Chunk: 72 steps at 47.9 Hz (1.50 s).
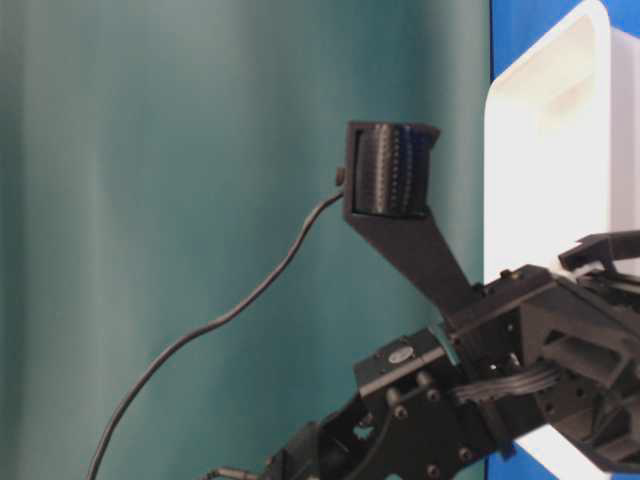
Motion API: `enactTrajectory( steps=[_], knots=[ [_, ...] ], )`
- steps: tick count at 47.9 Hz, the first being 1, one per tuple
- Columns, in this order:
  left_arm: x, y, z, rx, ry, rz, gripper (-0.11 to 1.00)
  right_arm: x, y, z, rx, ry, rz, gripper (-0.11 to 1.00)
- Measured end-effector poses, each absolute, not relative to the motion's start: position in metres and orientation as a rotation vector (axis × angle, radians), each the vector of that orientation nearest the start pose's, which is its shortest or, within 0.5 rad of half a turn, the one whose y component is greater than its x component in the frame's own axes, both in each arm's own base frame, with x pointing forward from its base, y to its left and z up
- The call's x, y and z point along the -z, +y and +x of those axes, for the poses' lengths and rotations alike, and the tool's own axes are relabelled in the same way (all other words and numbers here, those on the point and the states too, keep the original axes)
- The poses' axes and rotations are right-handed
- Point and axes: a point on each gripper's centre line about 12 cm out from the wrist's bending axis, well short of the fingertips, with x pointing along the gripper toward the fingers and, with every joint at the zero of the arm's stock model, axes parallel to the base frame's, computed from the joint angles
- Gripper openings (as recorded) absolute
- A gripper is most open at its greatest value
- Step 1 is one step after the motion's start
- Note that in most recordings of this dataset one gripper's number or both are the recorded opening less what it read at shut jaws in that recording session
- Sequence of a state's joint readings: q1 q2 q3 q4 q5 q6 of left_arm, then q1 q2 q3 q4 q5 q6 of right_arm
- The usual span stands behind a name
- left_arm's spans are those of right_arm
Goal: Place one roll of tape in the white case with the left arm.
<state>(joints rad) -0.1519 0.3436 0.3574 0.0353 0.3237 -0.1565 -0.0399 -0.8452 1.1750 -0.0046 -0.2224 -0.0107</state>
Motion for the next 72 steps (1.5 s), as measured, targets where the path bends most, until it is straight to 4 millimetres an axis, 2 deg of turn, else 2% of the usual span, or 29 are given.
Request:
enactTrajectory(
  steps=[3,5,12,17,28,31,34,43,51,57,65,71,72],
  knots=[
    [-0.098,-0.064,0.444,0.059,1.047,-0.024,0.31,-0.261,-0.008,0.216,0.037,0.106,-0.012,-0.11],
    [-0.101,-0.064,0.445,0.054,1.061,-0.028,0.24,-0.261,-0.008,0.216,0.036,0.106,-0.013,-0.11],
    [-0.109,-0.064,0.448,0.058,1.090,-0.001,0.25,-0.260,-0.008,0.216,0.037,0.112,-0.011,-0.11],
    [-0.125,-0.063,0.447,0.064,1.092,0.026,0.25,-0.261,-0.009,0.216,0.038,0.109,-0.011,-0.11],
    [-0.191,-0.048,0.439,0.071,1.004,0.071,0.25,-0.260,-0.008,0.217,0.037,0.121,-0.010,-0.11],
    [-0.207,-0.037,0.437,0.058,0.971,0.075,0.25,-0.259,-0.009,0.216,0.038,0.123,-0.010,-0.11],
    [-0.212,-0.021,0.434,0.033,0.962,0.074,0.25,-0.259,-0.008,0.216,0.037,0.124,-0.011,-0.11],
    [-0.203,0.045,0.430,-0.091,0.941,0.030,0.25,-0.259,-0.009,0.216,0.038,0.123,-0.008,-0.11],
    [-0.177,0.076,0.430,-0.141,0.927,0.017,0.25,-0.259,-0.009,0.216,0.038,0.123,-0.010,-0.11],
    [-0.153,0.086,0.431,-0.156,0.949,0.007,0.25,-0.258,-0.009,0.216,0.038,0.128,-0.008,-0.11],
    [-0.125,0.086,0.433,-0.150,0.993,0.004,0.26,-0.259,-0.009,0.216,0.038,0.126,-0.010,-0.11],
    [-0.114,0.086,0.434,-0.148,1.005,0.003,0.26,-0.259,-0.009,0.216,0.038,0.124,-0.010,-0.11],
    [-0.114,0.086,0.435,-0.149,1.002,0.001,0.29,-0.259,-0.009,0.216,0.038,0.126,-0.008,-0.11]
  ],
)
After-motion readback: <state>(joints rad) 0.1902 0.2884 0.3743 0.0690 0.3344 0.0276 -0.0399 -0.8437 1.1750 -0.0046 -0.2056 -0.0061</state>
